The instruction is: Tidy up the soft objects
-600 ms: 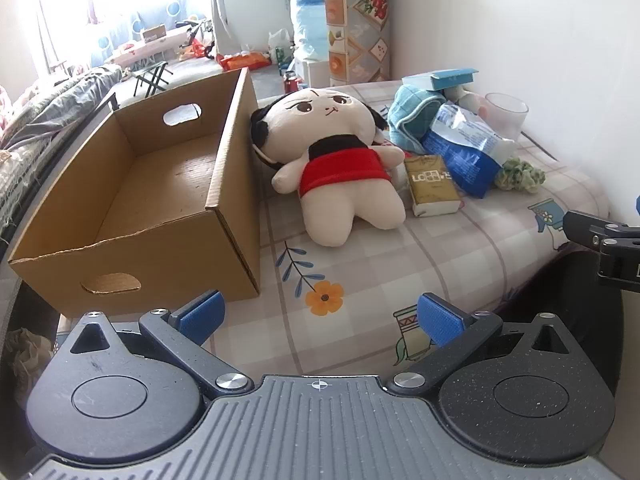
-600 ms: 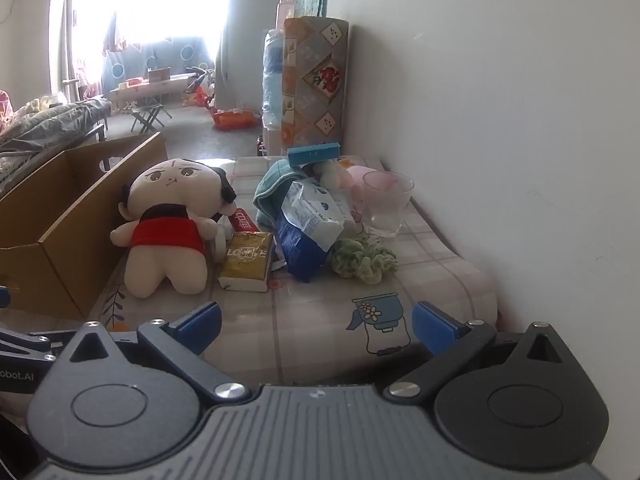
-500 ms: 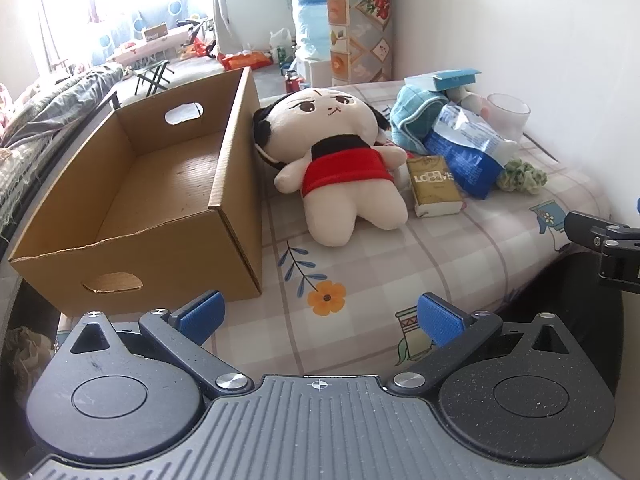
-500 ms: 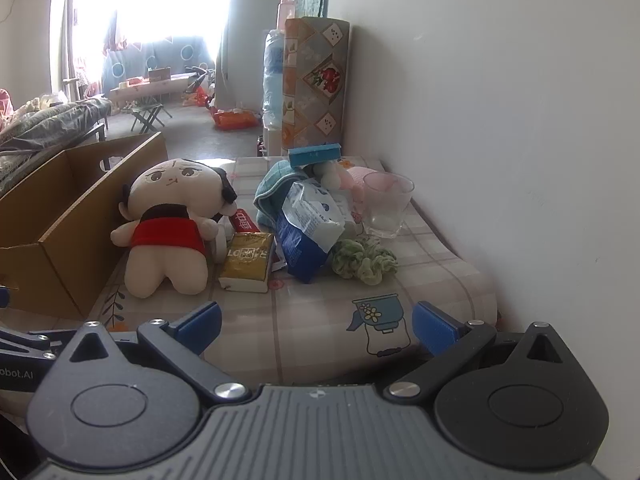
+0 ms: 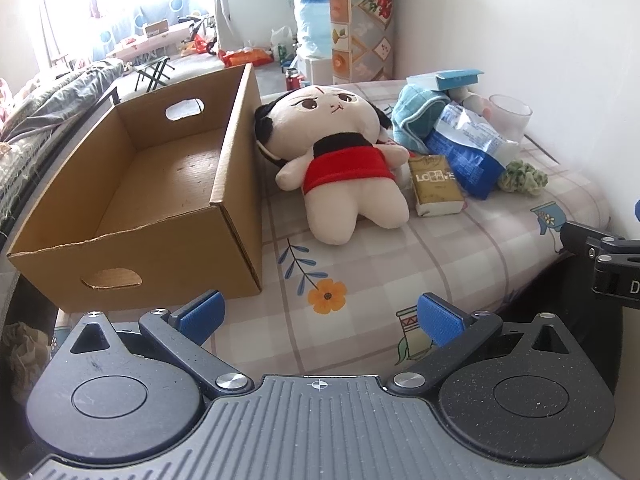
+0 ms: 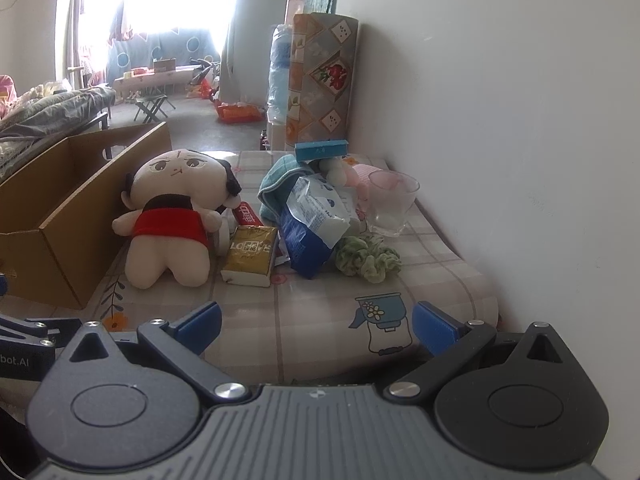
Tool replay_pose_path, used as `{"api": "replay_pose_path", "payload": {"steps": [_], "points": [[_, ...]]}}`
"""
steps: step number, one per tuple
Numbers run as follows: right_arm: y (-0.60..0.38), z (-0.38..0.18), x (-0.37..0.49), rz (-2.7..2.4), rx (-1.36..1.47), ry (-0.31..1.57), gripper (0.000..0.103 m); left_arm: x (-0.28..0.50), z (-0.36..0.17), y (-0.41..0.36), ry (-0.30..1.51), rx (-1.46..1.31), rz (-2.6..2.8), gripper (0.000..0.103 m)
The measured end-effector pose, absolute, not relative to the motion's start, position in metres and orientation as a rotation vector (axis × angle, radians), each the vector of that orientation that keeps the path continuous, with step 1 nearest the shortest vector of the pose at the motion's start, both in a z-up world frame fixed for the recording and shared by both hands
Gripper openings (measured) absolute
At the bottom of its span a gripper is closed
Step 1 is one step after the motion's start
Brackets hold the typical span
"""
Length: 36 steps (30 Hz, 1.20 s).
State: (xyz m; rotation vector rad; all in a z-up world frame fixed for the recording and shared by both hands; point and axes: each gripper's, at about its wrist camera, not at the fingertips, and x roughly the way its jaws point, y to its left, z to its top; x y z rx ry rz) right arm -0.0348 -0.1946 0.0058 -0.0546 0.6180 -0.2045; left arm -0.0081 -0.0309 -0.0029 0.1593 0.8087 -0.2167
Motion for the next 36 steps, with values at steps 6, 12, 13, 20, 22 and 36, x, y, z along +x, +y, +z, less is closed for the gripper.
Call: {"api": "replay_pose_path", "payload": {"steps": [6, 12, 13, 20, 22, 36], "points": [[-0.1933, 0.0049, -0.0351, -0.201, -0.055, 0.618, 0.103, -0.007, -0.0043, -0.0293, 0.813, 0.153, -0.211, 0.103], [-0.1928, 0.0041, -0.0346, -0.204, -0.052, 0.619, 0.103, -0.0064, -0.0056, -0.0277, 0.817, 0.149, -0.21, 0.103], [-0.193, 0.0039, -0.0344, -0.204, -0.052, 0.619, 0.103, -0.0064, -0.0058, -0.0275, 0.817, 0.149, -0.21, 0.103], [-0.1932, 0.0039, -0.0335, -0.202, -0.058, 0.62, 0.103, -0.0058, -0.0063, -0.0267, 0.818, 0.147, -0.208, 0.103], [-0.193, 0.0039, -0.0333, -0.2, -0.06, 0.62, 0.103, -0.0053, -0.0067, -0.0257, 0.819, 0.144, -0.208, 0.103], [-0.1903, 0.0032, -0.0325, -0.201, -0.064, 0.621, 0.103, -0.005, -0.0073, -0.025, 0.819, 0.146, -0.208, 0.103]]}}
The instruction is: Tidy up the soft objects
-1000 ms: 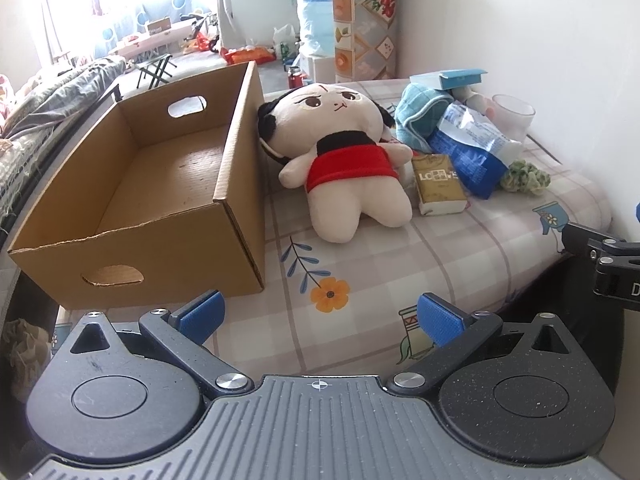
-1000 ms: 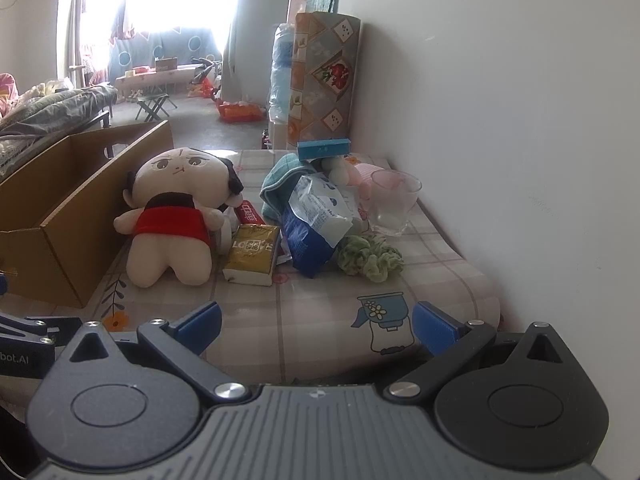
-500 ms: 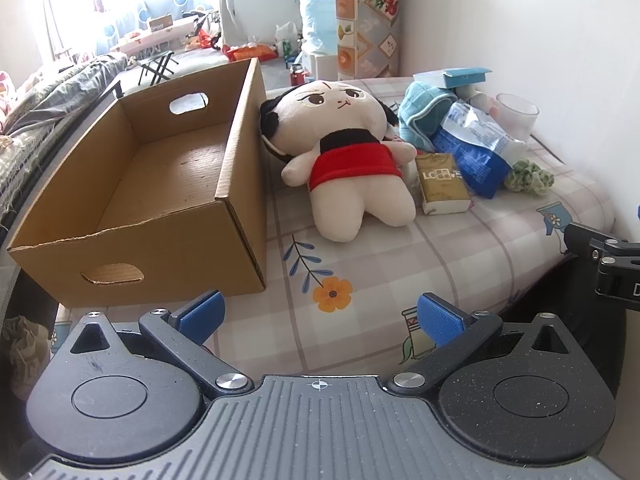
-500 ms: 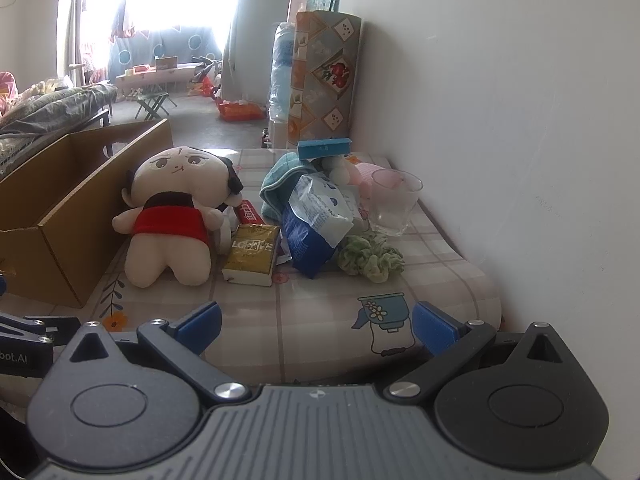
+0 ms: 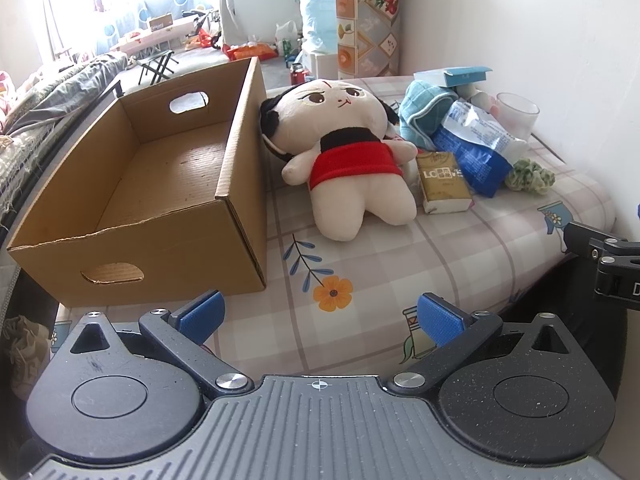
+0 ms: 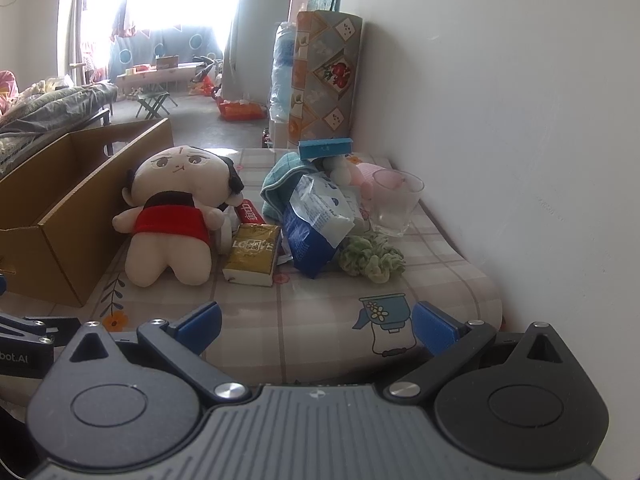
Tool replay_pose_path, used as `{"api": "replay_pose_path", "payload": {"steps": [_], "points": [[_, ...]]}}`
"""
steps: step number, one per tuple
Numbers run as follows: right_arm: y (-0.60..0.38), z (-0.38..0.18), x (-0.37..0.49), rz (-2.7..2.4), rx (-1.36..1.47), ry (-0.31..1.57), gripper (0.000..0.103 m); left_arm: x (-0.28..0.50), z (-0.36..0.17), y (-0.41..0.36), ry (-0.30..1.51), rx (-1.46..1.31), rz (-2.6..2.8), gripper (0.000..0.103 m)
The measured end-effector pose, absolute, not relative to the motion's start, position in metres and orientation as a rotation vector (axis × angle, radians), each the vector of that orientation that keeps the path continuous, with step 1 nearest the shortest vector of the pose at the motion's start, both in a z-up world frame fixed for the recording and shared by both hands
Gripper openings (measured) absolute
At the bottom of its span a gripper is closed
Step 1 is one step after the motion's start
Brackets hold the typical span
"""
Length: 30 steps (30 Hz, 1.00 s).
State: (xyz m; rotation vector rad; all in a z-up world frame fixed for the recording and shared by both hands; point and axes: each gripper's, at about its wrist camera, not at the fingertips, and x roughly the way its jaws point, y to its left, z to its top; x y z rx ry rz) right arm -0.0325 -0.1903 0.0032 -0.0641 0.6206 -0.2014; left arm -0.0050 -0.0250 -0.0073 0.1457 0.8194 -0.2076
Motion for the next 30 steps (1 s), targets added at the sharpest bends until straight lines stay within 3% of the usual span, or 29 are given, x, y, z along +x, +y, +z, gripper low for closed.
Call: {"api": "replay_pose_path", "payload": {"steps": [30], "points": [[-0.181, -0.002, -0.023, -0.169, -0.09, 0.63, 0.103, 0.001, -0.01, -0.02, 0.835, 0.136, -0.188, 0.103]]}}
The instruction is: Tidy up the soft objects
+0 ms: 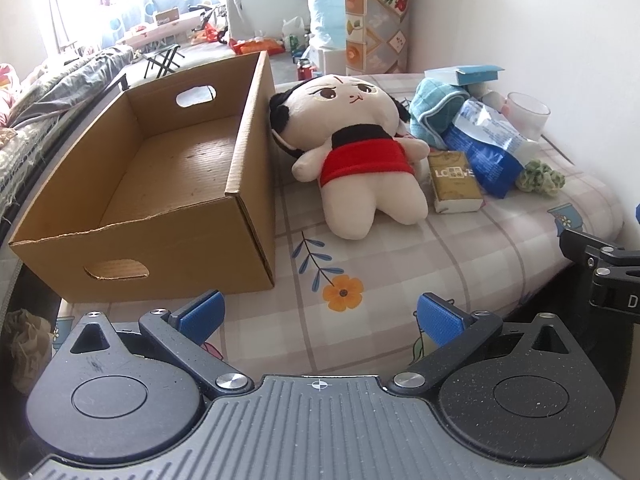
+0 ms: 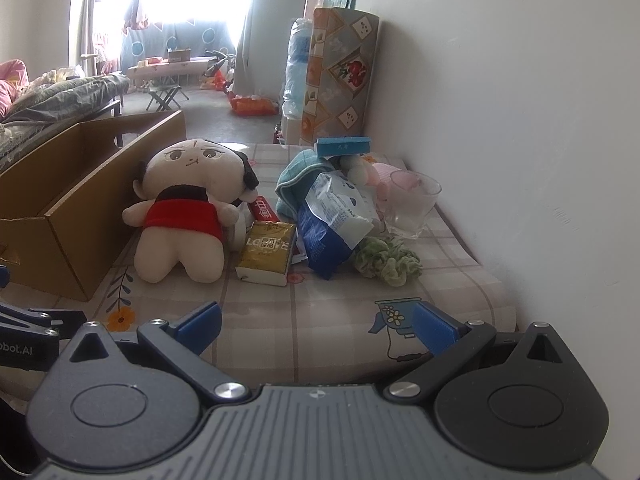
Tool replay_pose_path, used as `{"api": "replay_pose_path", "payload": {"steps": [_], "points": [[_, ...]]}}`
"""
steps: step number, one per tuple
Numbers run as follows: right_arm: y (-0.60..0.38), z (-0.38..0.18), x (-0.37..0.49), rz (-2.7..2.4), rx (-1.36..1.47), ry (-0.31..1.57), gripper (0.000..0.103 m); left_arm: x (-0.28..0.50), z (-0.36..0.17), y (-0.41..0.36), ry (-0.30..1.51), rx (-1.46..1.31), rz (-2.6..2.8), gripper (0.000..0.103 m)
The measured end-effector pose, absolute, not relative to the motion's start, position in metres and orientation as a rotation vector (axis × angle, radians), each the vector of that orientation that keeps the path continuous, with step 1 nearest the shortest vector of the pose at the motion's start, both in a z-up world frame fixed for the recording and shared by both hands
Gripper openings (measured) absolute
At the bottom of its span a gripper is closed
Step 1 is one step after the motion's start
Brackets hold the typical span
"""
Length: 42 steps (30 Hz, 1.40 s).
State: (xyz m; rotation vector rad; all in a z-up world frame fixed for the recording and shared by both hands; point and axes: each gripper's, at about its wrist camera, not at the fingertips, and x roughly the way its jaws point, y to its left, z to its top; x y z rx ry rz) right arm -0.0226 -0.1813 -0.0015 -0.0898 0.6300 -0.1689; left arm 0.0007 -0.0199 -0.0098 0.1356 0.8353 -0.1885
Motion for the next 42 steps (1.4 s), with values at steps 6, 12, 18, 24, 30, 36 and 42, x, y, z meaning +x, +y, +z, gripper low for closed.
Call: {"api": "replay_pose_path", "payload": {"steps": [6, 12, 18, 24, 30, 36, 42], "points": [[-0.183, -0.002, -0.014, -0.154, -0.082, 0.635, 0.103, 0.006, -0.007, -0.019, 0.831, 0.135, -0.175, 0.103], [-0.187, 0.001, -0.002, -0.137, -0.076, 0.633, 0.103, 0.016, 0.002, -0.022, 0.813, 0.148, -0.162, 0.103], [-0.197, 0.006, 0.014, -0.125, -0.058, 0.62, 0.103, 0.028, 0.012, -0.031, 0.78, 0.171, -0.162, 0.103], [-0.231, 0.014, 0.02, -0.118, -0.001, 0.525, 0.103, 0.039, 0.027, -0.053, 0.709, 0.228, -0.216, 0.103], [-0.274, 0.012, 0.02, -0.125, 0.052, 0.411, 0.103, 0.06, 0.039, -0.081, 0.665, 0.234, -0.331, 0.103], [-0.312, -0.009, 0.024, -0.089, 0.237, 0.362, 0.103, 0.086, 0.048, -0.11, 0.627, 0.23, -0.408, 0.103], [-0.32, -0.019, 0.049, -0.041, 0.288, 0.325, 0.103, 0.144, 0.075, -0.14, 0.682, 0.144, -0.468, 0.103]]}}
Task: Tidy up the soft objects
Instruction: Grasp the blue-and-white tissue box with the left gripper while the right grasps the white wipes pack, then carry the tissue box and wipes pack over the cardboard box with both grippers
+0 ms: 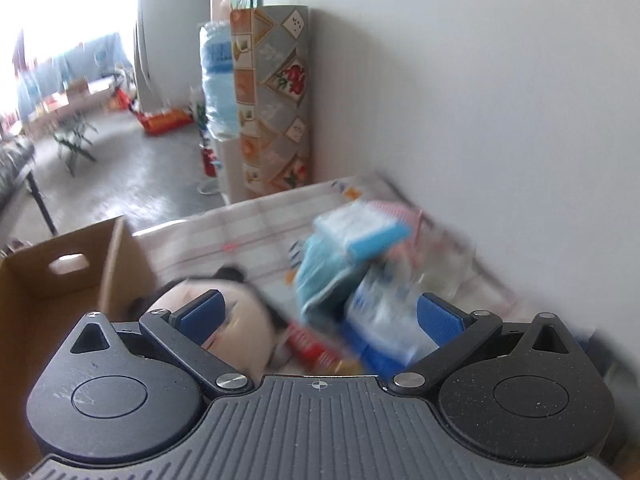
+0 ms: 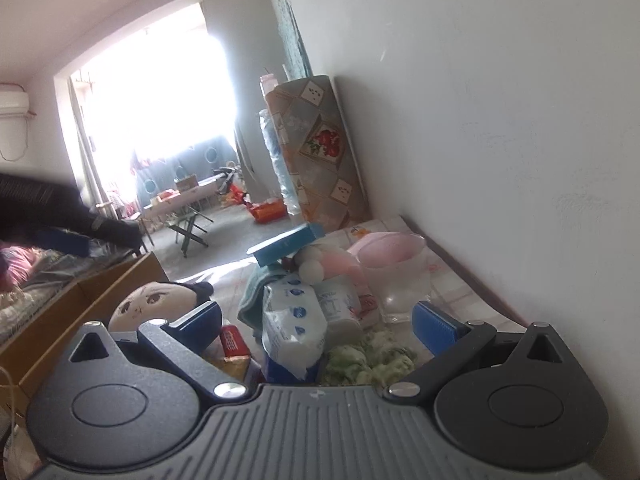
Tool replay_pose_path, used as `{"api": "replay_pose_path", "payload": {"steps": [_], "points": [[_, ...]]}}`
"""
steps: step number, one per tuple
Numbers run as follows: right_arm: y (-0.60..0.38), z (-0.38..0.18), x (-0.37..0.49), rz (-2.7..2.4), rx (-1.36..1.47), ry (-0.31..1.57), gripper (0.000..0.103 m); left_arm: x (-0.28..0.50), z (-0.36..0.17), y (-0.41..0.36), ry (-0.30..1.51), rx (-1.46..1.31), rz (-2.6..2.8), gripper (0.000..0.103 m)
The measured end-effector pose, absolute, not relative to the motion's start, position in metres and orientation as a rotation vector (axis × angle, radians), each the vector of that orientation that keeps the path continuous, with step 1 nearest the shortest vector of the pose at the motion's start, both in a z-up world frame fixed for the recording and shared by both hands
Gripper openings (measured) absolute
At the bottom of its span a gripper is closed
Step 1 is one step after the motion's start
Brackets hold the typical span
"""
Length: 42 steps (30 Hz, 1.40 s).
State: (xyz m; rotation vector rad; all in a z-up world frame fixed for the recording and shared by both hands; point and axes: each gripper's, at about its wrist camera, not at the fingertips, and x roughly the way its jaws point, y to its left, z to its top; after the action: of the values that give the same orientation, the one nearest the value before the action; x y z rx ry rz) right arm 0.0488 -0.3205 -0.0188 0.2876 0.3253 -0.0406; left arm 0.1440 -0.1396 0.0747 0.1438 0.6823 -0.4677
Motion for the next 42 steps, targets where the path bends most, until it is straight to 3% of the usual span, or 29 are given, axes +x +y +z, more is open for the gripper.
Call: {"api": "replay_pose_path", "payload": {"steps": [6, 11, 17, 22, 28, 32, 34, 42], "points": [[-0.324, -0.02, 0.08, 0.014, 0.294, 0.275, 0.103, 0.232, 0.089, -0.189, 0.798, 0.031, -0.54, 0.1], [-0.325, -0.023, 0.102, 0.051, 0.276, 0.273, 0.09, 0.297, 0.065, -0.235, 0.986, -0.01, -0.545, 0.096], [-0.324, -0.036, 0.115, 0.06, 0.263, 0.281, 0.088, 0.348, 0.026, -0.265, 1.115, 0.069, -0.48, 0.094], [-0.323, -0.046, 0.117, 0.064, 0.239, 0.291, 0.088, 0.368, 0.002, -0.266, 1.18, 0.114, -0.42, 0.08], [-0.319, -0.051, 0.116, 0.099, 0.215, 0.315, 0.087, 0.372, -0.005, -0.26, 1.169, 0.075, -0.419, 0.078], [-0.322, -0.054, 0.129, 0.119, 0.247, 0.37, 0.069, 0.372, -0.003, -0.257, 1.162, 0.038, -0.436, 0.077], [-0.323, -0.058, 0.131, 0.128, 0.264, 0.399, 0.065, 0.371, -0.002, -0.255, 1.146, 0.025, -0.453, 0.076], [-0.331, -0.077, 0.133, 0.127, 0.397, 0.515, 0.065, 0.354, 0.017, -0.236, 1.077, -0.051, -0.504, 0.075]]}}
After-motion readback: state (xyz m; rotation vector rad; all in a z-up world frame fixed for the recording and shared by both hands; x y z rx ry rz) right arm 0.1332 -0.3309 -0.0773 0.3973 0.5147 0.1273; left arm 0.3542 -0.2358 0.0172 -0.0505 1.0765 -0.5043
